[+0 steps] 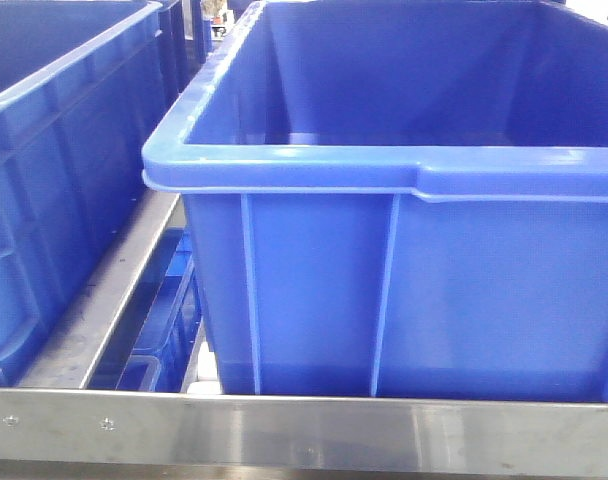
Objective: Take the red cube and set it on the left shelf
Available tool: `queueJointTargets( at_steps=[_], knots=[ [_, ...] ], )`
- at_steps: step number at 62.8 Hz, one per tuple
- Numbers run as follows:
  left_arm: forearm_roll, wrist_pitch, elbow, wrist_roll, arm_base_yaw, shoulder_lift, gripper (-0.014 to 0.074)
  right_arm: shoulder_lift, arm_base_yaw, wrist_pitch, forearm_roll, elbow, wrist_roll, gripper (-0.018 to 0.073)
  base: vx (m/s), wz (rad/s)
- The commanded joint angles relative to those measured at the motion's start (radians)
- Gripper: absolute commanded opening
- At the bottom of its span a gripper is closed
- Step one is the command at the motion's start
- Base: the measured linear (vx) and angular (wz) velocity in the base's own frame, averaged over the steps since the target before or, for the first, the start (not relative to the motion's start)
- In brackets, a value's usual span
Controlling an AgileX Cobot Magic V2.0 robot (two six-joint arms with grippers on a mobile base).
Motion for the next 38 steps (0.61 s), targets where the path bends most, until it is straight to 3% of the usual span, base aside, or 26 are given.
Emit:
queueJointTargets(
  at_steps=[1, 9, 19, 26, 38],
  knots=[
    [-0.007, -0.078, 0.024, -0.006, -0.001, -0.013, 0.0090, 0.014, -0.001, -0.095, -0.019, -0.026, -0.006, 0.0046, 0.00, 0.00],
    [-0.007, -0.078, 0.024, -0.006, -0.001, -0.013, 0.0090, 0.014, -0.036, -0.112, 0.005, -0.013, -0.006, 0.0046, 0.00, 0.00],
    [-0.007, -0.078, 0.024, -0.006, -0.001, -0.013, 0.0090, 0.014, -0.181, -0.141, 0.116, 0.056, -0.006, 0.0046, 0.00, 0.00],
    [-0.007, -0.078, 0.024, -0.006, -0.001, -0.013, 0.0090, 0.014, -0.294, -0.235, 0.172, 0.138, -0.015, 0.0046, 0.00, 0.00],
    [-0.007, -0.078, 0.024, -0.006, -0.001, -0.013, 0.0090, -0.001, -0.394, -0.473, 0.179, 0.275, -0.046, 0.0046, 0.00, 0.00]
  ],
)
